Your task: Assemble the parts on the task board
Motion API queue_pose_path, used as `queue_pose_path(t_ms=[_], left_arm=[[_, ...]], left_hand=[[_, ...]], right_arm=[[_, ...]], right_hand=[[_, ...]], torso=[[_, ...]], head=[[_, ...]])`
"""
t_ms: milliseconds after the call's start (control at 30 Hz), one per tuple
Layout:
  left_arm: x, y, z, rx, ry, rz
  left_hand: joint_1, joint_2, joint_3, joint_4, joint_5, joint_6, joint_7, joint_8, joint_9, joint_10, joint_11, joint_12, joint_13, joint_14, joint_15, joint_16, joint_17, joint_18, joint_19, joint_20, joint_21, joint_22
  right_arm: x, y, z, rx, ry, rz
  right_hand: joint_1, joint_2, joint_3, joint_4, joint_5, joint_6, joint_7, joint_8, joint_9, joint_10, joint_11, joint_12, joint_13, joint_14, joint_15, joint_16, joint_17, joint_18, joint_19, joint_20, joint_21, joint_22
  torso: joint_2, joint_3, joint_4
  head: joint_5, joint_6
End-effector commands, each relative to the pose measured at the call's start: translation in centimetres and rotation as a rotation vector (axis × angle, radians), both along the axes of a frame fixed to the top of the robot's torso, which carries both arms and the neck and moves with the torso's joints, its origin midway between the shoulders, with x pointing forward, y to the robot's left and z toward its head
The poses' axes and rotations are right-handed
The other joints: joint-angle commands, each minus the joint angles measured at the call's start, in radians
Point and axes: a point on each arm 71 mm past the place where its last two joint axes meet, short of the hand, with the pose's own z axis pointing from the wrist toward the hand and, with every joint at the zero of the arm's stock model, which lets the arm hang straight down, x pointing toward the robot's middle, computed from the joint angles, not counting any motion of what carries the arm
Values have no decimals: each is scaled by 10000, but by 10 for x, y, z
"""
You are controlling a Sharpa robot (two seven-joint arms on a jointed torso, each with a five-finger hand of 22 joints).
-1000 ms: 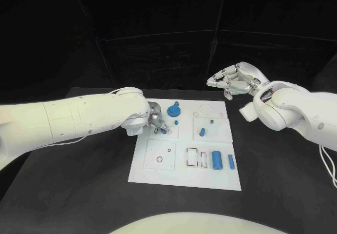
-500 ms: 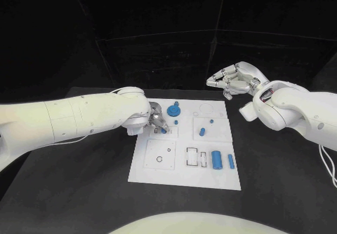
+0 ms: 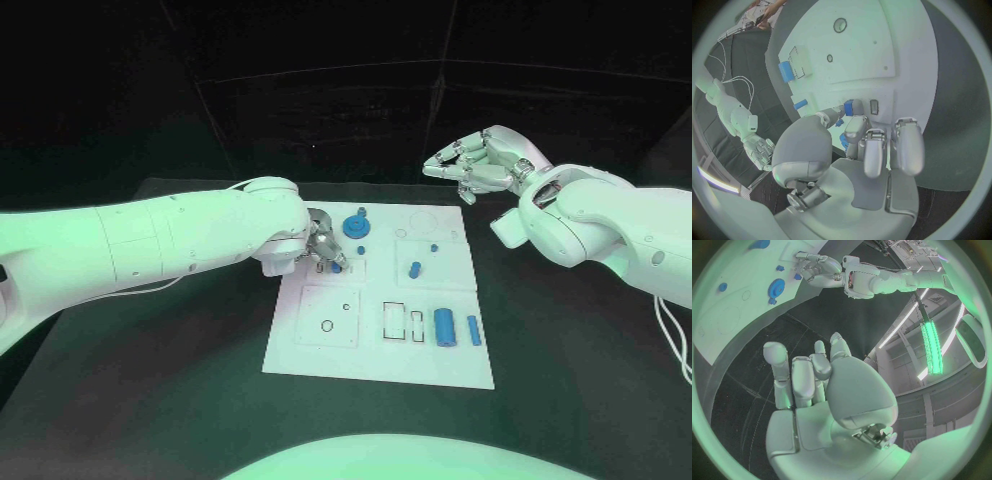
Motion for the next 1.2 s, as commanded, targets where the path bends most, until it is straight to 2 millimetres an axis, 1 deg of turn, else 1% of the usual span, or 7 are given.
queue_pose_path(t_ms=[33,267,367,433,467,567,1200], left_arm=[[-1,-2,-1,93,176,-205],[-1,-2,-1,96,140,-149],[0,-2,0,64,98,-119],[0,-1,0,19,52,-92],[0,0,0,-21,6,-57],[0,2,1,-95,-100,37],[0,18,38,-357,-624,113]], left_hand=[[-171,-37,-173,54,-17,89,-7,-50,-13,76,-21,67,41,1058,-65,31,2634,-186,202,-25,43,22],[-825,-165,-1343,614,-95,263,-6,-66,-42,125,-19,145,137,1058,-63,31,2634,-198,214,-28,73,86],[-878,-116,-2248,899,-101,323,-63,-94,-58,150,-50,186,196,1058,-104,31,2634,-206,221,-48,93,134],[-824,-126,-2714,1032,-472,347,-69,-94,-57,147,-65,172,182,1058,-105,31,2634,-207,224,-67,101,158],[-731,-75,-3077,1190,-892,354,-82,-97,-59,139,-69,148,156,1058,-117,31,2634,-210,225,-70,105,174],[-665,-41,-3543,1465,-1255,360,-81,-98,-65,139,-75,133,145,1058,-115,31,2634,-211,227,-78,108,192],[108,302,-4622,1706,-1316,339,-79,-90,-86,111,-76,60,71,1058,-118,31,2634,-202,218,-83,70,185]], right_arm=[[0,0,2,22,-110,-20],[0,0,2,27,-122,-24],[0,1,3,32,-133,-16],[0,1,3,36,-142,-4],[0,0,3,38,-147,0],[0,0,3,36,-146,4],[0,1,2,50,-54,64]], right_hand=[[-18,79,-53,4,48,-58,-8,47,18,-34,31,-99,-39,-65,41,-46,-33,131,-108,9,-82,-31],[-153,95,-148,56,-53,-103,3,80,45,-107,47,-265,-152,-124,58,-170,-152,155,-219,30,-163,-135],[-298,108,-264,111,-388,-138,3,123,78,-107,50,-306,-165,-135,67,-206,-177,162,-255,45,-183,-142],[-471,116,-382,189,-865,-157,-8,165,109,-77,54,-283,-134,-126,69,-208,-172,162,-261,52,-182,-126],[-601,122,-463,249,-1193,-175,-13,193,129,-66,55,-280,-123,-125,71,-218,-178,163,-262,55,-181,-115],[-802,150,-585,339,-1715,-220,-16,245,170,-60,57,-290,-108,-126,72,-242,-196,167,-277,59,-190,-112],[-881,212,-624,375,-1807,-266,-11,279,198,-121,64,-411,-185,-169,79,-347,-300,188,-357,64,-263,-208]], torso=[[-2,1,6],[-3,-4,8],[-1,-8,8],[2,-14,12],[3,-17,17],[2,-14,17],[-2,5,4]], head=[[-15,-11],[-26,-13],[-30,-10],[-42,-4],[-44,-5],[-62,-6],[-54,49]])
